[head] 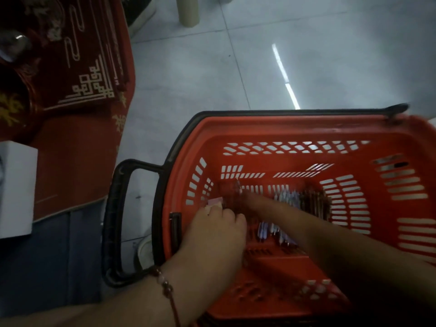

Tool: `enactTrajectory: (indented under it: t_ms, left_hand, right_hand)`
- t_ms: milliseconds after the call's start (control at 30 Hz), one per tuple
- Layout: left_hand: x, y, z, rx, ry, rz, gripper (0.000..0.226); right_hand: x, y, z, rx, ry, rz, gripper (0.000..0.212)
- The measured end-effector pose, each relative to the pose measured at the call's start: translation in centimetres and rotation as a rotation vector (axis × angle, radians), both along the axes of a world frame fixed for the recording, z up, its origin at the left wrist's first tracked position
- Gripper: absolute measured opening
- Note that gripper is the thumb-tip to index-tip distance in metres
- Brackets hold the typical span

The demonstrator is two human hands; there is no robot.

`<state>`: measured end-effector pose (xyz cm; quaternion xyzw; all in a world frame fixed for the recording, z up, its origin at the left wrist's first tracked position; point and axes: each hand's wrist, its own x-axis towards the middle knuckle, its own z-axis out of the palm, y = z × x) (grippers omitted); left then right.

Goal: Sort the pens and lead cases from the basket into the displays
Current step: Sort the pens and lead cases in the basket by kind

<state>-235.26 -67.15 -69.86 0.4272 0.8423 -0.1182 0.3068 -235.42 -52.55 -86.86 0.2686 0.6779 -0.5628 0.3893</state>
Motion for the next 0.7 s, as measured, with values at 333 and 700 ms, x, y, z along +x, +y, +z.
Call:
enactTrajectory:
  t_ms: [333, 700]
  left_hand:
    - [-0.1, 3.0, 4.6, 0.604, -1.071, 0.970, 0.052]
    - [2.8, 4.7, 8.0, 0.916, -0.923, 0.961, 0.061]
  right_hand:
    - [9.2, 2.6, 20.3, -0.631, 0.116, -0.363, 0.046]
    - [14.3, 0.1, 24.6, -0.412, 0.297, -0.630, 0.038]
